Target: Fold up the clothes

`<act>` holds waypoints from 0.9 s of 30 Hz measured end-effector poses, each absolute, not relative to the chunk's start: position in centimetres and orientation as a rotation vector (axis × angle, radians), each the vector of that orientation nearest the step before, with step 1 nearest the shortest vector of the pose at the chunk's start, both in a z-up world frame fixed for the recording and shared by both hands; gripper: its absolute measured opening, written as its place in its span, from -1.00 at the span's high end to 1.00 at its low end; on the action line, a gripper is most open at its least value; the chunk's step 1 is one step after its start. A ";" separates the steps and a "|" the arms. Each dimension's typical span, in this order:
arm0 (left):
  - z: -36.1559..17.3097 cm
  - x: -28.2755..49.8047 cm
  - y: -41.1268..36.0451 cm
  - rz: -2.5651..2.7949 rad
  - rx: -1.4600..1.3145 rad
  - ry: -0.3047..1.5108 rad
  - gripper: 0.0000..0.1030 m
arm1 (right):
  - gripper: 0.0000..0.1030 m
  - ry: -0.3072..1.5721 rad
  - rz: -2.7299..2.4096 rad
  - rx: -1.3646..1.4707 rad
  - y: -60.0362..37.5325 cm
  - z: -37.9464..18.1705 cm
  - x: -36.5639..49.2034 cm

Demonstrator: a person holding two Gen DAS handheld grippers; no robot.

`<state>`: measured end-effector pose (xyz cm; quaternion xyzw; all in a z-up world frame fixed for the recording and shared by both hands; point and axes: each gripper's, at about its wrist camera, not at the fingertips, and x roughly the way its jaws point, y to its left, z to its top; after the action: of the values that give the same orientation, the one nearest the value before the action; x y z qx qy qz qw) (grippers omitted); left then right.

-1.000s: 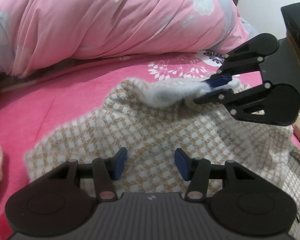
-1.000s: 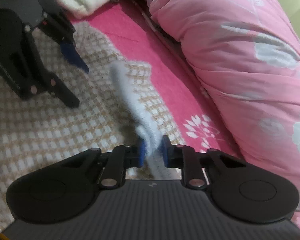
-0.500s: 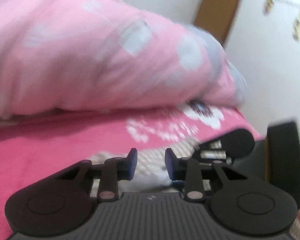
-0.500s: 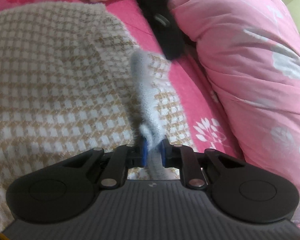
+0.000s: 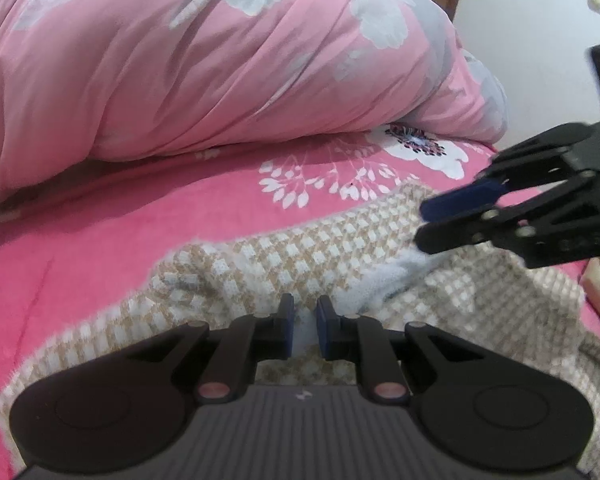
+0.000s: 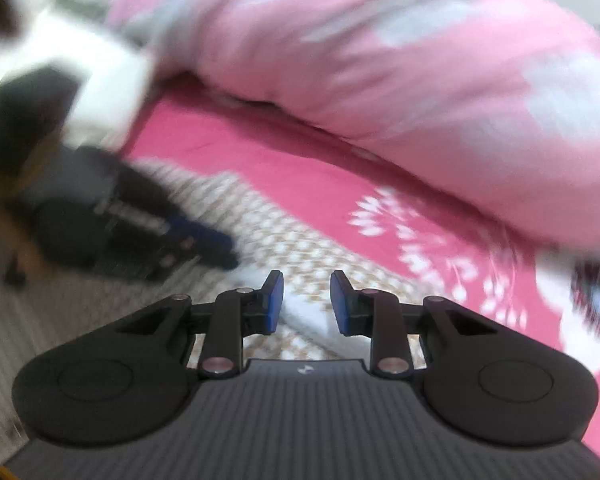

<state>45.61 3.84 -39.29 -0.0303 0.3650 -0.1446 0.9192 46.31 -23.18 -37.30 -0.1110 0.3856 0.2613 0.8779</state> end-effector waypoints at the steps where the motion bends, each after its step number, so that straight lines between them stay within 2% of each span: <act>1: -39.4 45.7 3.8 -0.298 -0.053 0.752 0.76 | 0.58 0.840 0.557 -0.219 -23.1 -38.2 46.8; 9: -39.7 46.0 3.1 -0.310 0.037 0.748 0.77 | 0.62 0.875 0.522 -0.311 -20.1 -41.7 48.0; 17: -39.6 45.4 2.8 -0.313 0.066 0.761 0.77 | 0.67 0.888 0.540 -0.385 -19.8 -40.4 47.0; 19: -39.6 45.3 3.0 -0.313 0.050 0.765 0.77 | 0.67 0.901 0.560 -0.267 -20.2 -39.6 47.9; 27: -38.0 45.1 3.9 -0.304 -0.006 0.784 0.75 | 0.74 1.096 0.497 0.148 -23.0 -42.0 50.3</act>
<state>45.07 3.85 -38.04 -0.0030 0.3805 -0.1475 0.9129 50.32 -22.95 -42.04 0.0695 0.5151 0.2337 0.8217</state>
